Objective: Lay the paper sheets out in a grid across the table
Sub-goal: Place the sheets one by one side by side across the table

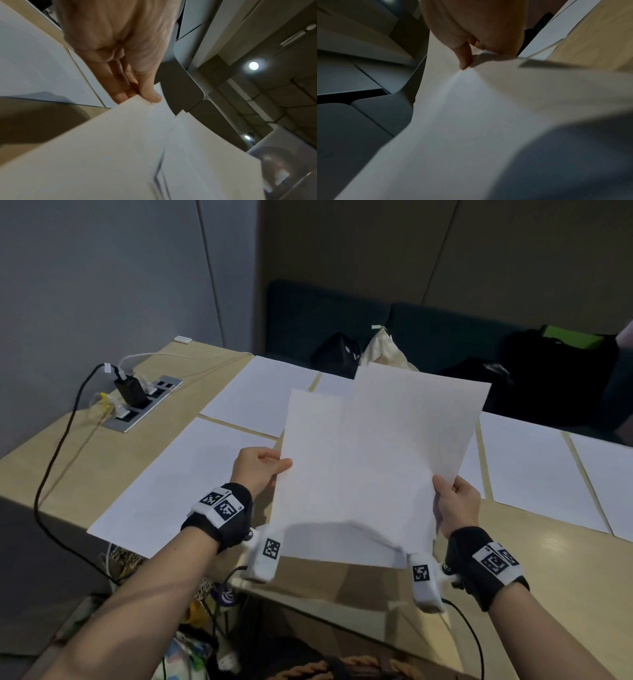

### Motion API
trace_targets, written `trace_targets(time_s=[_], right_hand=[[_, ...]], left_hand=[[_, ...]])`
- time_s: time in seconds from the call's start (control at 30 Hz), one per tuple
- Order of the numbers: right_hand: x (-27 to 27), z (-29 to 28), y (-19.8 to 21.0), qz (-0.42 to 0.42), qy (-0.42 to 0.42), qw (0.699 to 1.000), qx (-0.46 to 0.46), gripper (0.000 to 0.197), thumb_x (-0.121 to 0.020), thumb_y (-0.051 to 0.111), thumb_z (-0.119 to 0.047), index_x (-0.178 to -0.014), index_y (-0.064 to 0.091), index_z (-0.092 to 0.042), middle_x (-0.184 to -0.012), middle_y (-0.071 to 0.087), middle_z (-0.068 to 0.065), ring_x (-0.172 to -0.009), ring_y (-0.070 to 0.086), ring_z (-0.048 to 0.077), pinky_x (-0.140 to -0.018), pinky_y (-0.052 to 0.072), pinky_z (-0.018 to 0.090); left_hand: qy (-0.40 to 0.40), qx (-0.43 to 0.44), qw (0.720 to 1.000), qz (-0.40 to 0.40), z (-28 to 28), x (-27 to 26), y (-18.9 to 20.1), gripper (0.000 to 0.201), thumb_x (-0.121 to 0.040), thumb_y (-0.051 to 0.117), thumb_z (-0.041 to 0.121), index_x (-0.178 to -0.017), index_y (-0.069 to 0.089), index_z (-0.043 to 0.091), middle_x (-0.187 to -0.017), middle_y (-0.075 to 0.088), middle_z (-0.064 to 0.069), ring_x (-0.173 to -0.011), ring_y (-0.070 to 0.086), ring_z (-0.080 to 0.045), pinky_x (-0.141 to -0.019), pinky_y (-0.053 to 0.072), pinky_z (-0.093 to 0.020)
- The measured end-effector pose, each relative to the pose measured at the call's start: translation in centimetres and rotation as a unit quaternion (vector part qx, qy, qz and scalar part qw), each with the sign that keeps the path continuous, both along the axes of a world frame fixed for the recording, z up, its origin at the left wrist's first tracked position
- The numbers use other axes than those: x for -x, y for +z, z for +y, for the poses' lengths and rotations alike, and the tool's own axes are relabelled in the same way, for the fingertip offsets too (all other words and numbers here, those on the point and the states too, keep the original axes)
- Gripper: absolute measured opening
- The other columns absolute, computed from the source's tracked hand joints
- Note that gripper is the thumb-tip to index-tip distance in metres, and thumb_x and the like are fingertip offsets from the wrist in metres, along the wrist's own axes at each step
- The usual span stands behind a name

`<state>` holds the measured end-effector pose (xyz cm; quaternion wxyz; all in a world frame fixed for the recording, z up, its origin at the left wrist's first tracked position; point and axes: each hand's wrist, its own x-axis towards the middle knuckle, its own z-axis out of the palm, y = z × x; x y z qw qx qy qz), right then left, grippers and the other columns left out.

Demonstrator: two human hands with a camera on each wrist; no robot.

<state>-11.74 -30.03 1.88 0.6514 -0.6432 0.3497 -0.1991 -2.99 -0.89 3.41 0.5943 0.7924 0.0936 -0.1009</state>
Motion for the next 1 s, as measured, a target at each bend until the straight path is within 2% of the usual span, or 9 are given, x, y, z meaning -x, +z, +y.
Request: trace_targets(time_s=[0.07,0.2,0.37,0.5,0.6,0.73,0.83,0.93,1.0], right_hand=[[0.7,-1.1,-0.1,0.0,-0.014,1.0,0.008,0.015,-0.09,0.053,-0.005,-0.101,0.062,-0.001,-0.099,0.063,0.015,-0.089,0.06,0.027,-0.087,0.05,0.038],[2.2,-2.8,-0.4,0.003,-0.033,0.999,0.008,0.021,-0.09,0.052,-0.004,-0.108,0.061,0.001,-0.087,0.063,0.008,-0.07,0.057,0.019,-0.063,0.052,0.024],[4.0,-3.8,-0.7,-0.014,-0.044,0.999,-0.02,0.026,-0.091,0.05,-0.001,-0.114,0.059,0.004,-0.097,0.061,0.011,-0.071,0.057,0.015,-0.073,0.05,0.026],[5.2,-4.9,-1.0,-0.005,-0.061,0.998,-0.029,0.012,-0.09,0.05,-0.002,-0.094,0.061,-0.003,-0.075,0.06,0.001,-0.053,0.061,0.005,-0.05,0.051,0.012],[5.9,-5.5,-1.0,0.0,-0.075,0.997,-0.019,0.018,-0.088,0.05,-0.002,-0.072,0.056,-0.008,-0.069,0.055,0.004,-0.041,0.055,0.0,-0.042,0.046,0.01],[6.4,-5.7,-0.6,0.0,-0.076,0.997,-0.025,0.024,-0.089,0.05,-0.004,-0.069,0.056,-0.015,-0.068,0.056,0.001,-0.042,0.055,-0.001,-0.04,0.045,0.009],[6.7,-5.7,-0.6,0.001,-0.074,0.997,-0.022,0.024,-0.09,0.05,-0.004,-0.069,0.056,-0.016,-0.068,0.055,0.001,-0.044,0.056,0.001,-0.038,0.044,0.009],[7.0,-5.9,-0.7,0.003,-0.073,0.997,-0.025,0.011,-0.09,0.05,-0.004,-0.084,0.06,-0.007,-0.075,0.06,0.0,-0.065,0.058,0.011,-0.047,0.05,0.012],[7.2,-6.0,-0.7,0.002,-0.071,0.997,-0.026,0.014,-0.09,0.05,-0.003,-0.1,0.06,-0.006,-0.078,0.061,0.0,-0.069,0.058,0.013,-0.059,0.051,0.019]], left_hand=[[-0.009,-0.072,0.997,0.006,0.3,0.8,-0.6,0.026,-0.075,0.075,0.013,-0.098,0.065,0.003,-0.092,0.063,-0.01,-0.084,0.059,-0.023,-0.087,0.048,-0.03],[-0.012,-0.187,0.982,0.019,1.0,2.9,-2.3,0.03,-0.078,0.07,0.008,-0.106,0.064,-0.002,-0.103,0.065,-0.015,-0.099,0.059,-0.028,-0.087,0.04,-0.024],[-0.02,-0.263,0.964,0.023,1.2,4.2,-4.5,0.03,-0.08,0.066,0.003,-0.109,0.063,-0.002,-0.108,0.067,-0.021,-0.104,0.061,-0.033,-0.089,0.044,-0.029],[-0.033,-0.325,0.945,-0.002,0.6,4.4,-5.1,0.036,-0.082,0.061,0.0,-0.118,0.054,0.0,-0.118,0.056,-0.023,-0.11,0.053,-0.038,-0.091,0.046,-0.042],[-0.042,-0.382,0.922,-0.057,-0.7,4.6,-4.8,0.048,-0.085,0.054,-0.002,-0.131,0.044,0.005,-0.131,0.041,-0.022,-0.12,0.042,-0.039,-0.095,0.04,-0.044],[-0.127,-0.386,0.91,-0.082,-4.0,5.5,-3.9,0.049,-0.088,0.054,0.017,-0.135,0.043,0.016,-0.143,0.034,-0.011,-0.131,0.034,-0.03,-0.103,0.031,-0.039],[-0.216,-0.385,0.897,-0.014,-6.2,6.5,-4.5,0.066,-0.086,0.054,0.041,-0.144,0.03,0.023,-0.156,0.014,-0.008,-0.143,0.016,-0.03,-0.113,0.018,-0.048],[-0.295,-0.414,0.86,0.042,-7.2,7.3,-5.6,0.086,-0.08,0.056,0.057,-0.149,0.01,0.032,-0.16,-0.009,-0.007,-0.147,-0.009,-0.031,-0.114,0.002,-0.058],[-0.311,-0.413,0.855,0.042,-7.2,7.5,-5.9,0.092,-0.077,0.06,0.058,-0.149,0.007,0.035,-0.16,-0.014,-0.006,-0.146,-0.014,-0.03,-0.112,0.0,-0.061]])
